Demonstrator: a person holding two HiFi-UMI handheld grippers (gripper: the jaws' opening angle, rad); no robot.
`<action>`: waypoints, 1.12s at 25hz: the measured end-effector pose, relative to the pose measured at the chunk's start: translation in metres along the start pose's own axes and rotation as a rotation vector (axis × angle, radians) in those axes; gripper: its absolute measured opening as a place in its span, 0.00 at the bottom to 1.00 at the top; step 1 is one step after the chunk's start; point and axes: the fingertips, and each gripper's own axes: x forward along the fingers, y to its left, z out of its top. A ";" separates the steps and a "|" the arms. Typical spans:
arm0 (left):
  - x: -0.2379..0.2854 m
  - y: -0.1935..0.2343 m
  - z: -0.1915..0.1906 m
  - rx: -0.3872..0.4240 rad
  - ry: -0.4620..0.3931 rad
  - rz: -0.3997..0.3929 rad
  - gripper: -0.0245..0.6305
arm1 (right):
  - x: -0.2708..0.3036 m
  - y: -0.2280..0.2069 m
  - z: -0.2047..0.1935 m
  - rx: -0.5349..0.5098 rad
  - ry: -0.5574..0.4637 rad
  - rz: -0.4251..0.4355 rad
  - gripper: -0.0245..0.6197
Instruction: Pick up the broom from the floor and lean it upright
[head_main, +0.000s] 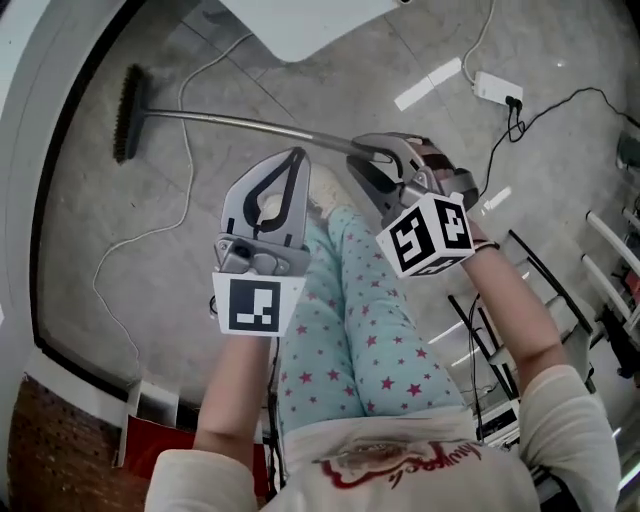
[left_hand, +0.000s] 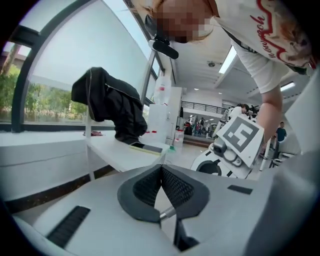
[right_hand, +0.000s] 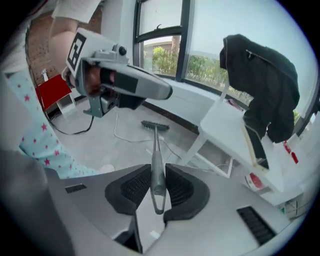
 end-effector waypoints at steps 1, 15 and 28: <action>-0.012 0.006 0.011 -0.009 -0.005 0.025 0.07 | -0.010 0.000 0.021 0.006 -0.025 -0.002 0.20; -0.177 0.100 0.121 -0.048 -0.168 0.448 0.07 | -0.069 -0.020 0.273 -0.010 -0.389 -0.085 0.20; -0.327 0.146 0.228 -0.043 -0.334 0.634 0.07 | -0.064 -0.014 0.446 -0.045 -0.518 -0.100 0.19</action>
